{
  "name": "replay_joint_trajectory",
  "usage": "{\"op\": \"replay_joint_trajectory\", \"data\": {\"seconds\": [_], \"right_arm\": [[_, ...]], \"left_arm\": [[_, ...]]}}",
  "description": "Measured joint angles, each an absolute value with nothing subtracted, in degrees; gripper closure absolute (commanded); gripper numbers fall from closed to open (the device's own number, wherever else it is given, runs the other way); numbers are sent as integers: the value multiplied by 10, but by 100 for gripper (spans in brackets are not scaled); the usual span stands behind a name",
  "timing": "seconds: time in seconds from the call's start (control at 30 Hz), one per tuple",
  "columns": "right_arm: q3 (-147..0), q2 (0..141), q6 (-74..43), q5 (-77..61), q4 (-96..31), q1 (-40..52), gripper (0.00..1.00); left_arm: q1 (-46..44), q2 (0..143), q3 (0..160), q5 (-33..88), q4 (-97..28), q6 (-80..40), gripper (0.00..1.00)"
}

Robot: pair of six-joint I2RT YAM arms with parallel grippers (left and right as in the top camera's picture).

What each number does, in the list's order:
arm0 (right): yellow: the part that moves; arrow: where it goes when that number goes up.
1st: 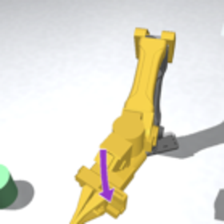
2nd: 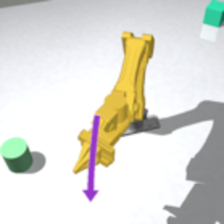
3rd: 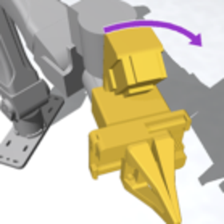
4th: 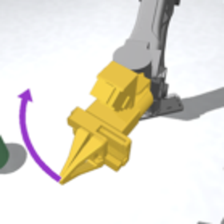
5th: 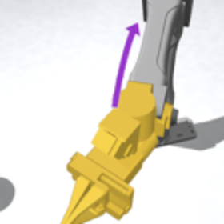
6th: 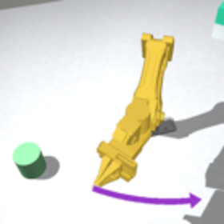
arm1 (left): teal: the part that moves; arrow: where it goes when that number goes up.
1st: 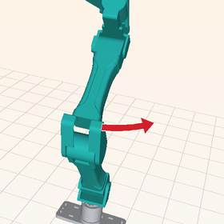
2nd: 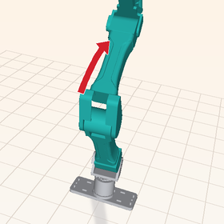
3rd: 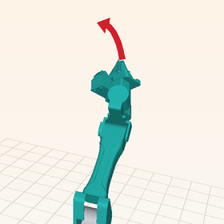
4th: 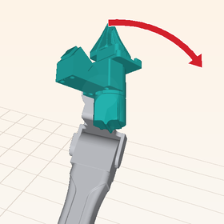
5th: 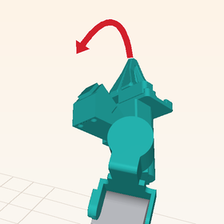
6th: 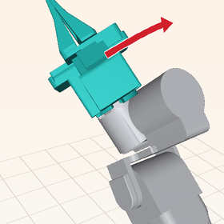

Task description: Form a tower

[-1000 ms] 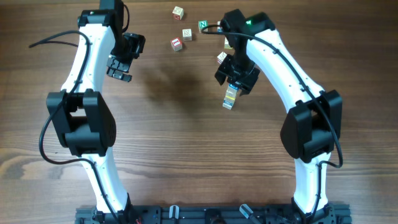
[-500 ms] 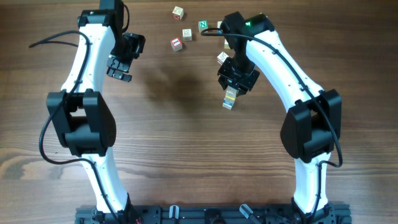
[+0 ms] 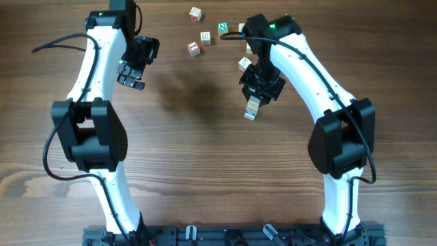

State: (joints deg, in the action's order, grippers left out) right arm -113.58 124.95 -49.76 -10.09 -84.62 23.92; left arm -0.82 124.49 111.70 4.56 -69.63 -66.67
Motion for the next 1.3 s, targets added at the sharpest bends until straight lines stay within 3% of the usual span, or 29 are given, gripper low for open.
{"op": "replay_joint_trajectory", "data": {"seconds": [0.5, 0.57, 0.67, 0.7, 0.87, 0.97, 1.03, 1.07, 1.13, 1.3], "right_arm": [[-1136, 1249, -491, -105, -853, 239, 75], [-1136, 1249, -491, -105, -853, 239, 69], [-1136, 1249, -487, -105, -853, 239, 67], [-1136, 1249, -486, -105, -853, 239, 63], [-1136, 1249, -483, -105, -850, 239, 57], [-1136, 1249, -481, -105, -850, 239, 46], [-1136, 1249, -481, -105, -850, 239, 33], [-1136, 1249, -481, -106, -850, 239, 21], [-1136, 1249, -482, -108, -846, 239, 13], [-1136, 1249, -493, -110, -842, 239, 9]], "left_arm": [[-8, 1245, 1117, 46, -696, -667, 0], [-8, 1245, 1117, 46, -696, -667, 0], [-8, 1245, 1117, 46, -696, -667, 0], [-8, 1245, 1117, 46, -696, -667, 0], [-8, 1245, 1117, 46, -696, -667, 0], [-8, 1245, 1117, 46, -696, -667, 0], [-8, 1245, 1117, 46, -696, -667, 0], [-8, 1245, 1117, 46, -696, -667, 0], [-8, 1245, 1117, 46, -696, -667, 0], [-8, 1245, 1117, 46, -696, -667, 0]]}}
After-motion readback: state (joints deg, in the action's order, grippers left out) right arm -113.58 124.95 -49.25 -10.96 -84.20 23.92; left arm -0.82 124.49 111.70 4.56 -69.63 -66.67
